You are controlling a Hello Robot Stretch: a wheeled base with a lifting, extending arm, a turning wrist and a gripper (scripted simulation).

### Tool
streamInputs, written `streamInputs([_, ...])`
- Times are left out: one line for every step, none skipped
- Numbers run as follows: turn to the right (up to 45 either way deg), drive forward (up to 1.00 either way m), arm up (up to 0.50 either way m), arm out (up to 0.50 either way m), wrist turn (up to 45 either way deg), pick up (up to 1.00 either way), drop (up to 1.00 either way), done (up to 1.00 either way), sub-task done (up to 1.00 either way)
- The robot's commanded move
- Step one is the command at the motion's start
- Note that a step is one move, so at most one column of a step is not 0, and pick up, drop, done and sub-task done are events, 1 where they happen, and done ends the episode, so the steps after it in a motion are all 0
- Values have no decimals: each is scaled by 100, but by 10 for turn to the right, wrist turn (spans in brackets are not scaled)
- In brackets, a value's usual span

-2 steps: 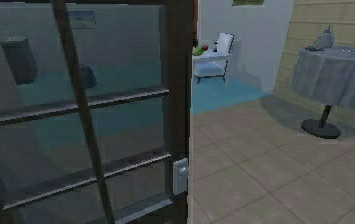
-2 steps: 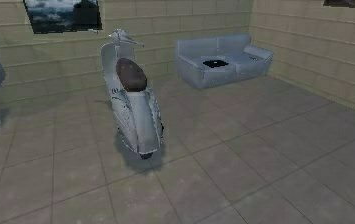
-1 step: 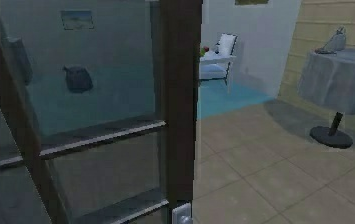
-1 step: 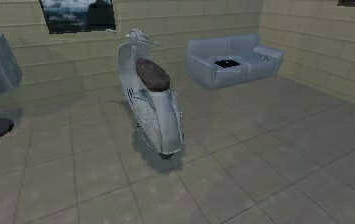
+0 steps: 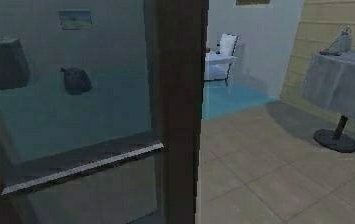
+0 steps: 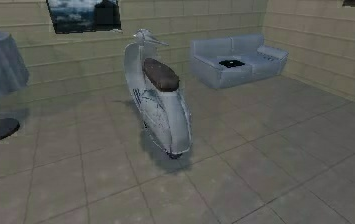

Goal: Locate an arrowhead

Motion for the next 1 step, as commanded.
streamInputs([450, 0, 0, 0, 0, 0, 0, 0, 0])
